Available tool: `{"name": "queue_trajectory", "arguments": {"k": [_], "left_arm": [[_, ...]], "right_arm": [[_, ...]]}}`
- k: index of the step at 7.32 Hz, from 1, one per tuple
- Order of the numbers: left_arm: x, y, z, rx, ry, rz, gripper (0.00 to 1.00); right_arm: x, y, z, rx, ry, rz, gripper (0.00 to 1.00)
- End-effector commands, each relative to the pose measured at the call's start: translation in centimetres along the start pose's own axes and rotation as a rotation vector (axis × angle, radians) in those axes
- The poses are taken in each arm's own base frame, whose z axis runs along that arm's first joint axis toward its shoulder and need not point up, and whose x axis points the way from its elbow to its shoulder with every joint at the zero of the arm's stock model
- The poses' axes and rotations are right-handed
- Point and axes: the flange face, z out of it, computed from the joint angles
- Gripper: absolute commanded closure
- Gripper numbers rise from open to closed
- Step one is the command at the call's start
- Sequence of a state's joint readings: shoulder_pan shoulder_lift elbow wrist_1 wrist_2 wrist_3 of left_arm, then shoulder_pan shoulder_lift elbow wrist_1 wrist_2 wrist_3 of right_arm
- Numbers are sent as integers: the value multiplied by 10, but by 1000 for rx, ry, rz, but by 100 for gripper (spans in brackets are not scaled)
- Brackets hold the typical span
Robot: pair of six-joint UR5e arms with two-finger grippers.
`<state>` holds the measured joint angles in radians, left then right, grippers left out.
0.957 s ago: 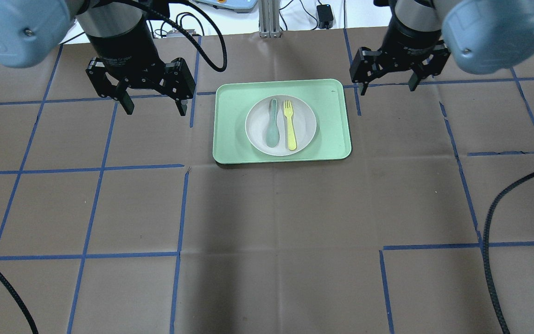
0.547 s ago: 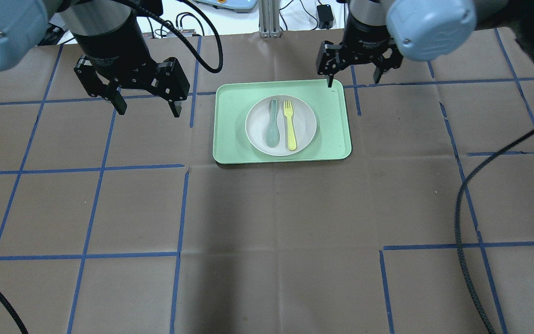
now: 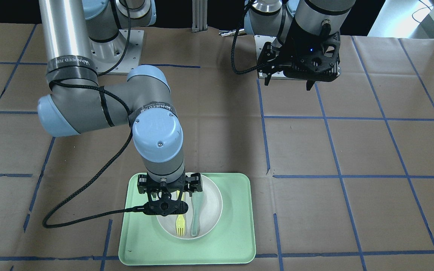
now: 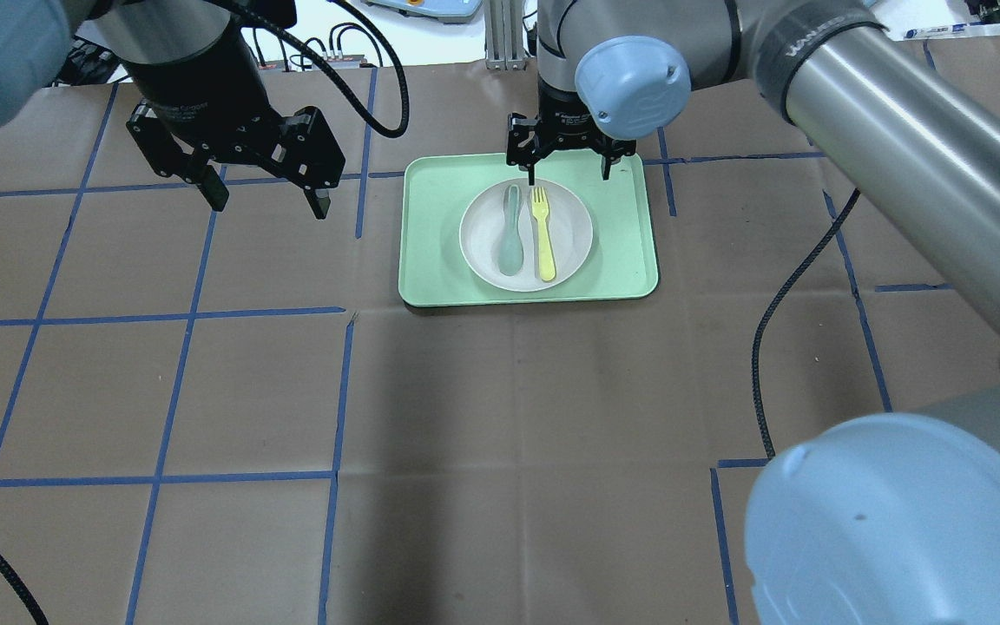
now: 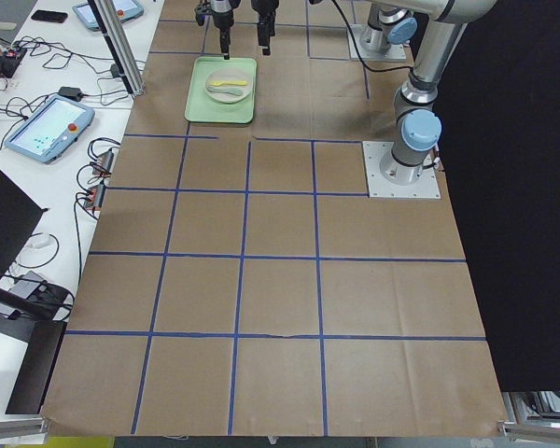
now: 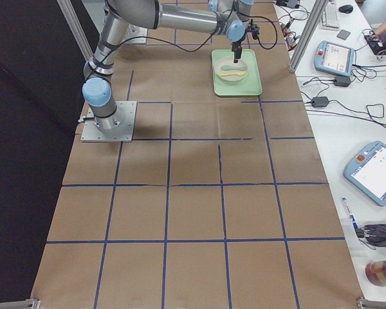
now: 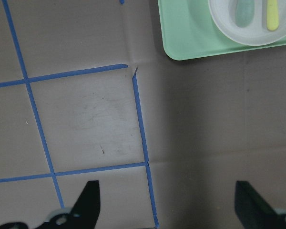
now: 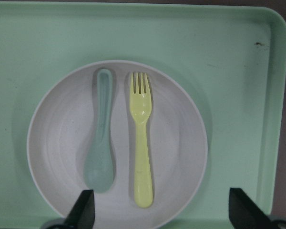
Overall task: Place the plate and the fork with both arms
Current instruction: 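Lower the right gripper and grasp the yellow fork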
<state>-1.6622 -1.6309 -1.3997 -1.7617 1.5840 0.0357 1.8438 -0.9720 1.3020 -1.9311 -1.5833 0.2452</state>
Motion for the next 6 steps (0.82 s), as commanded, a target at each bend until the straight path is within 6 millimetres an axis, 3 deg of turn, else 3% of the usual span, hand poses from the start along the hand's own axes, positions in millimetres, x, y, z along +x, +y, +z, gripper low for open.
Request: {"name": "queue_trajectory", "arguments": {"k": [1, 2, 4, 6], "left_arm": [[-1, 1, 2, -3, -4, -6, 0], [-1, 6, 4, -9, -6, -1, 0], [-3, 8, 4, -9, -6, -1, 0], [-6, 7, 5, -8, 2, -7, 0]], "right_arm": [[-7, -7, 42, 13, 1, 3, 22], [-6, -7, 49, 2, 5, 3, 34], [-7, -8, 73, -28, 12, 3, 42], [-7, -8, 80, -39, 14, 0, 46]]}}
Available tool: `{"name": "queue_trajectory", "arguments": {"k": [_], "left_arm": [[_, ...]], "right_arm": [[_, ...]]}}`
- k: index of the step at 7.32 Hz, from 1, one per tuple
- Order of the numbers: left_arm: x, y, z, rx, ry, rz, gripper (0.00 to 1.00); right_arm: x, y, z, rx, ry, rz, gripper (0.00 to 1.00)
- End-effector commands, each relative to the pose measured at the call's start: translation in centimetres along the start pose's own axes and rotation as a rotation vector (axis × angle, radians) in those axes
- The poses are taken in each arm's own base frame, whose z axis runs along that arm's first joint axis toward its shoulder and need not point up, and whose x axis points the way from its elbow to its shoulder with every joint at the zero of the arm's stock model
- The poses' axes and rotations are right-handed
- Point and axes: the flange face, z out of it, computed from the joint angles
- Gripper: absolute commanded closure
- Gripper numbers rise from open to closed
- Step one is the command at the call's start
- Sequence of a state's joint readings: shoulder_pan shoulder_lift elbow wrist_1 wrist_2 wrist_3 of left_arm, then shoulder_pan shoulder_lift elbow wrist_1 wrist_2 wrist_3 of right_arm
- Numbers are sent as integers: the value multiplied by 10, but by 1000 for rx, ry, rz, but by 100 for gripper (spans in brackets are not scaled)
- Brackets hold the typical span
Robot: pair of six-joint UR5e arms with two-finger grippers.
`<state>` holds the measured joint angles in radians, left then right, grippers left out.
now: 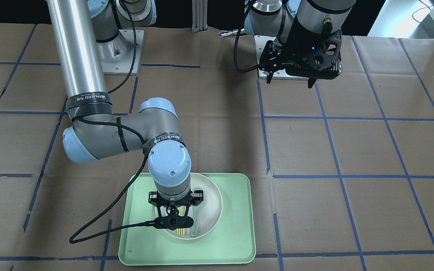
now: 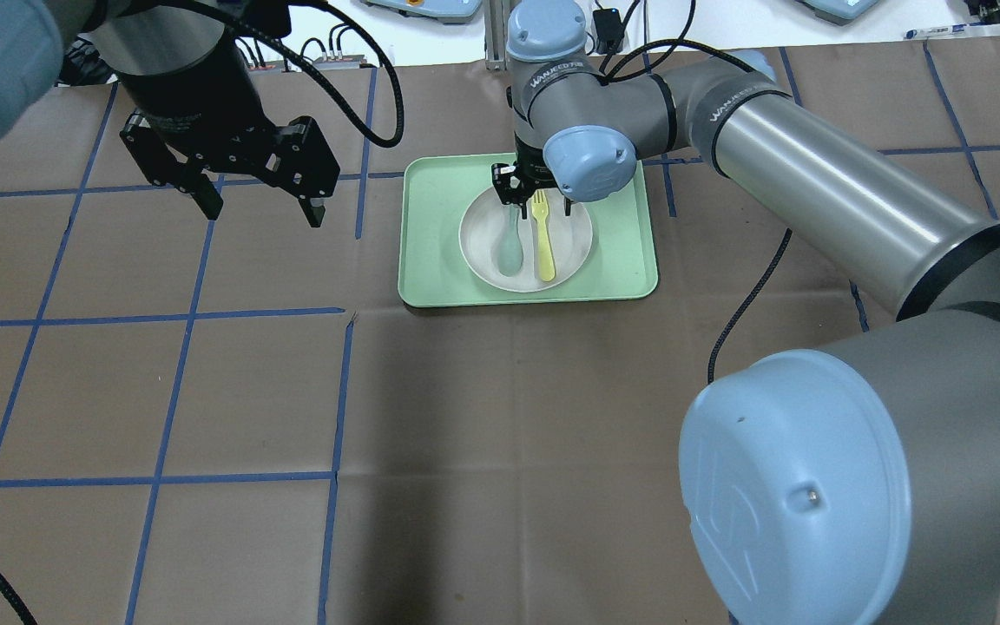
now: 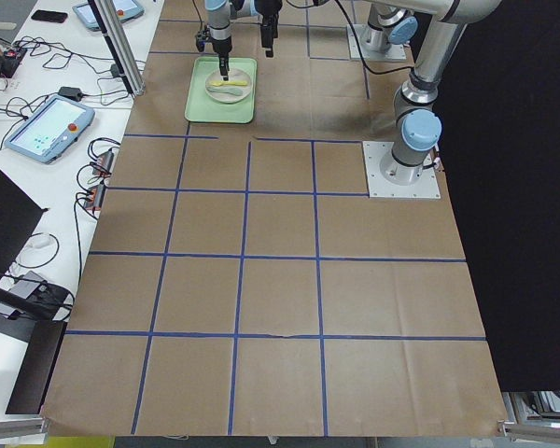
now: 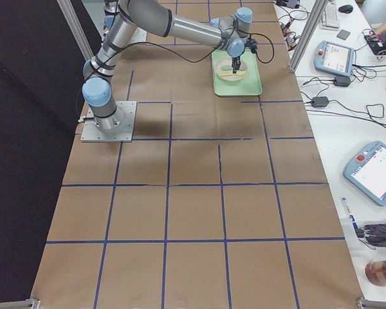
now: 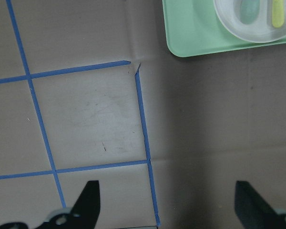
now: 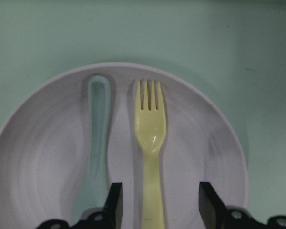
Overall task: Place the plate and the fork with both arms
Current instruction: 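Lower the right gripper and grasp the yellow fork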
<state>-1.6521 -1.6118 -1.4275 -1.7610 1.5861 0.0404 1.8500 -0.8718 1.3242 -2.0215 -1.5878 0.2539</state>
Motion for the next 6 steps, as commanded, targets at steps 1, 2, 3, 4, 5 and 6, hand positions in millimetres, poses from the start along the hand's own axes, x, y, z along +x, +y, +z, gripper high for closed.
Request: {"name": "queue_trajectory", "arguments": {"k": [1, 2, 3, 4, 5, 6], "left_arm": [[-2, -1, 0, 1, 5, -5, 0], [-2, -1, 0, 1, 8, -5, 0], [-2, -1, 0, 2, 6, -5, 0], [-2, -1, 0, 2, 6, -5, 0], [-2, -1, 0, 1, 6, -5, 0], [-2, -2, 2, -2, 7, -5, 0]], "right_arm": [[0, 0, 8, -10, 4, -3, 47], [0, -1, 15, -21, 5, -3, 47], [-1, -1, 22, -30, 6, -3, 47], [-1, -1, 24, -33, 7, -3, 47], [-1, -1, 25, -34, 7, -3, 47], [-1, -1, 25, -34, 7, -3, 50]]}}
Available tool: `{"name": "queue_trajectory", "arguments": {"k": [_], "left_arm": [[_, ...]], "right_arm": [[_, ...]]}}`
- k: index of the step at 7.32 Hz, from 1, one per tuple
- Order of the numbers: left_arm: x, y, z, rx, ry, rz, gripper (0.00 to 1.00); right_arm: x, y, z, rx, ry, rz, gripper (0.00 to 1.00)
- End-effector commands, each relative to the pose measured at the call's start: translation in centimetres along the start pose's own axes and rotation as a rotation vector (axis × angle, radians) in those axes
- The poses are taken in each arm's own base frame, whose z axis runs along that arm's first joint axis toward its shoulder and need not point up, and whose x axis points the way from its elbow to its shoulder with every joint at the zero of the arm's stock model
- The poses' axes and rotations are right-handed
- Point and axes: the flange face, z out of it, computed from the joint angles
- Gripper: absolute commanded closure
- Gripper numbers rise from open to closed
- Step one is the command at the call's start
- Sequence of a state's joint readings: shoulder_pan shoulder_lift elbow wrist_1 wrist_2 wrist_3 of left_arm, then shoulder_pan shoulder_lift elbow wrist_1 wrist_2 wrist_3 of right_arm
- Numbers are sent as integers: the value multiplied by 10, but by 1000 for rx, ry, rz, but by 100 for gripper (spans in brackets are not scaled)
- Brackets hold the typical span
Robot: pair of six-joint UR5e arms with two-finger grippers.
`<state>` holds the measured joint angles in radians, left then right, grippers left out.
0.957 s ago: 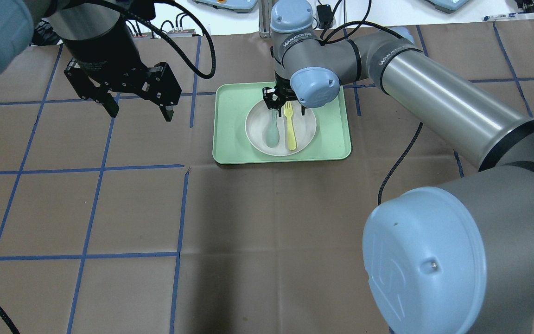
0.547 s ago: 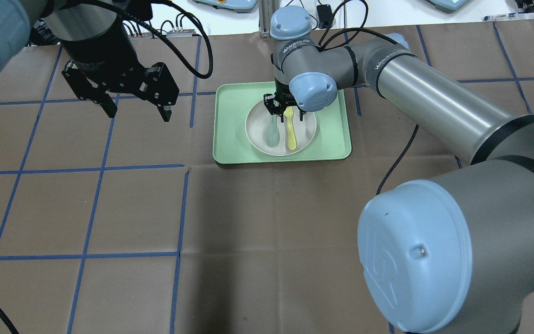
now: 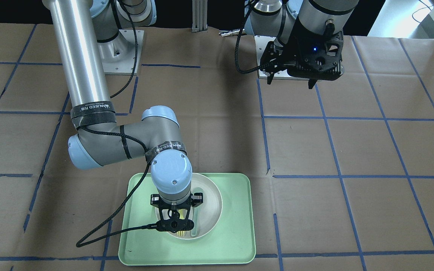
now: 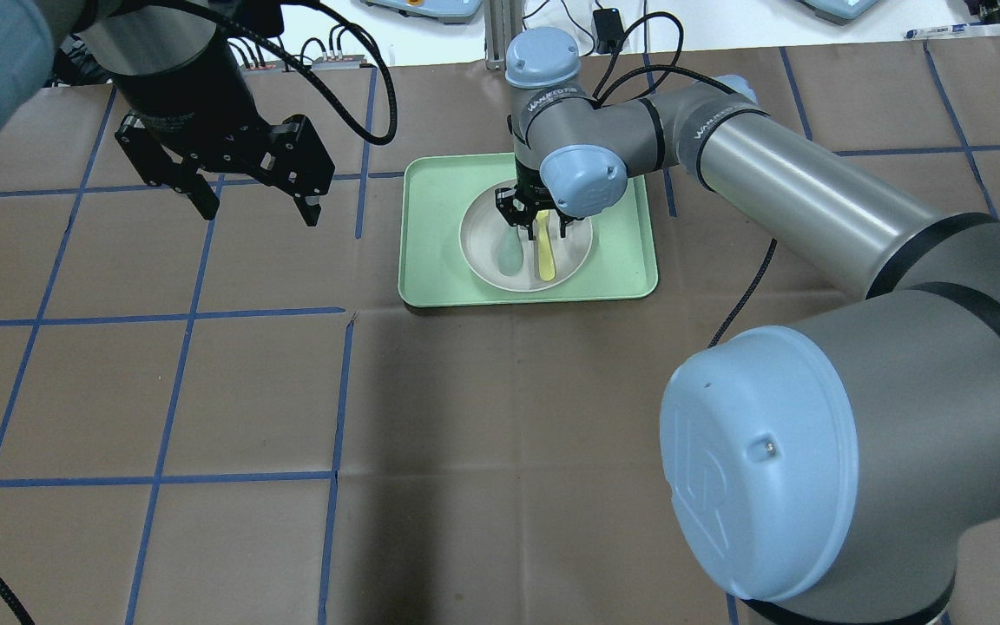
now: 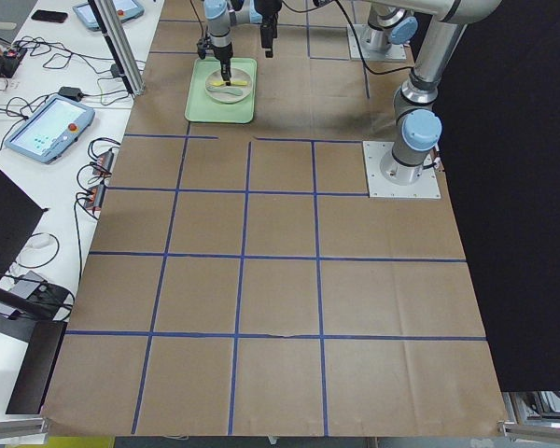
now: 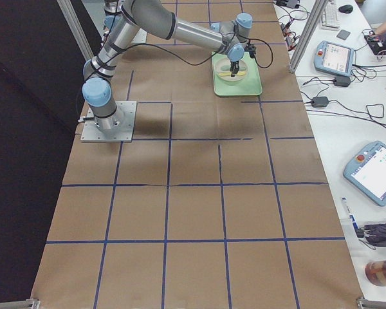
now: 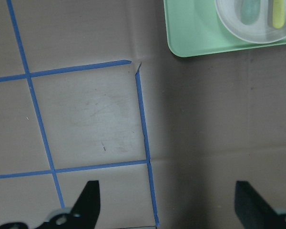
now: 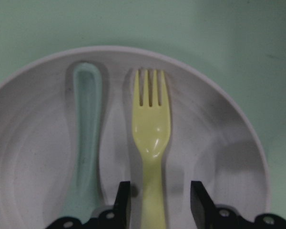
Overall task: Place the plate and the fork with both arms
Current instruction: 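Lower the right gripper and grasp the yellow fork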
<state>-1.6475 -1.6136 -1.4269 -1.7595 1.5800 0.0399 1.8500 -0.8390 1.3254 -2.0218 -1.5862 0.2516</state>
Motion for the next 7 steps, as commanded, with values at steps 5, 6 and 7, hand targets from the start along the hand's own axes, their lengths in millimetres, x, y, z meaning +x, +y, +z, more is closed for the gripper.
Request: {"name": "queue_trajectory", "arguments": {"k": [5, 6, 7], "left_arm": [[0, -1, 2, -4, 3, 2, 0], [0, -1, 1, -3, 3, 2, 0], [0, -6, 8, -17, 2, 3, 0]], "right_arm": [[-1, -3, 7, -7, 3, 3, 79], [-1, -4, 5, -3, 1, 3, 87], [-1, -4, 0, 2, -4, 3, 93]]}}
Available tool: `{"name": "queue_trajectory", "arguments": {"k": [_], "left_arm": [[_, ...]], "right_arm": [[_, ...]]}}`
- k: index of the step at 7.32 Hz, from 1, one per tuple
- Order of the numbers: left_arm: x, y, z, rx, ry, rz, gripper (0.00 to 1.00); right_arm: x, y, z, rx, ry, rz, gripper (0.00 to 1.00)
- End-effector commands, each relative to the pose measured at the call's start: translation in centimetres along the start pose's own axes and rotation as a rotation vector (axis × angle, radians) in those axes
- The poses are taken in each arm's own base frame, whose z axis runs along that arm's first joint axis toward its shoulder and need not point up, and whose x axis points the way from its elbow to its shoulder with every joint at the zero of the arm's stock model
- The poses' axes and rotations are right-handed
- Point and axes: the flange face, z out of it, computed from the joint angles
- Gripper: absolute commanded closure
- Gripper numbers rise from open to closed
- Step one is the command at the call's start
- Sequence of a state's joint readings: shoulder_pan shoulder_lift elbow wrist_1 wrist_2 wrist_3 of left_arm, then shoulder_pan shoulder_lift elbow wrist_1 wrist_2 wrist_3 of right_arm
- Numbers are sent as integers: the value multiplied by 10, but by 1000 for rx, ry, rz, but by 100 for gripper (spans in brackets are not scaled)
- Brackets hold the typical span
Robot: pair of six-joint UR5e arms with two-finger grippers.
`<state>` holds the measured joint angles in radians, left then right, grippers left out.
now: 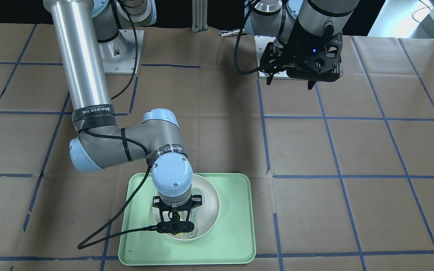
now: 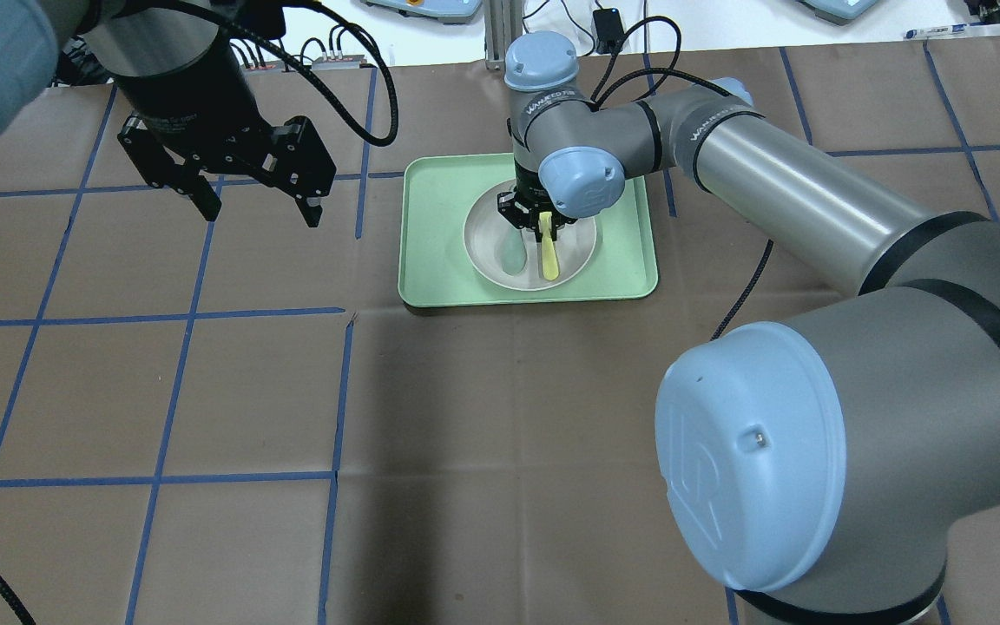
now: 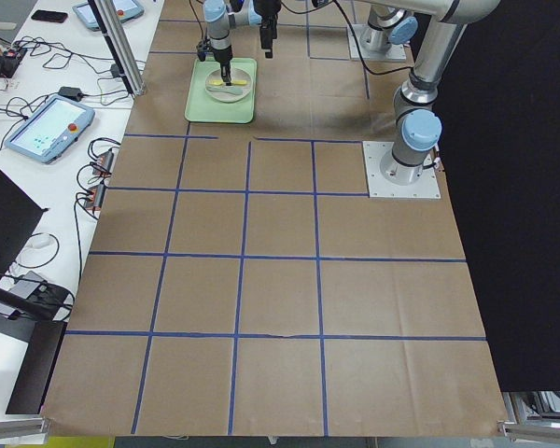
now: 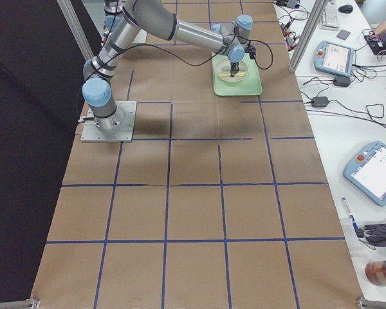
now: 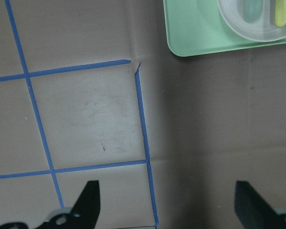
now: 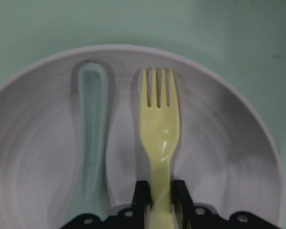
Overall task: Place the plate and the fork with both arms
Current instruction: 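Lower the right gripper and grasp the yellow fork, then lift the yellow fork and move it beside the plate on the tray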
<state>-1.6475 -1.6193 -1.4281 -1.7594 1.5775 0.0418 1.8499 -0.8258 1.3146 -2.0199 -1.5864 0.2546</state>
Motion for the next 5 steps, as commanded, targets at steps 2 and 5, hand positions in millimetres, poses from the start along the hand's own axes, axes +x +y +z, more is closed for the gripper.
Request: {"name": "queue_trajectory", "arguments": {"k": [2, 5], "left_arm": [[0, -2, 2, -5, -1, 0, 0], [0, 0, 3, -5, 1, 0, 0]], "right_arm": [[0, 0, -16, 15, -14, 2, 96], [14, 12, -63, 19, -17, 18, 96]]}}
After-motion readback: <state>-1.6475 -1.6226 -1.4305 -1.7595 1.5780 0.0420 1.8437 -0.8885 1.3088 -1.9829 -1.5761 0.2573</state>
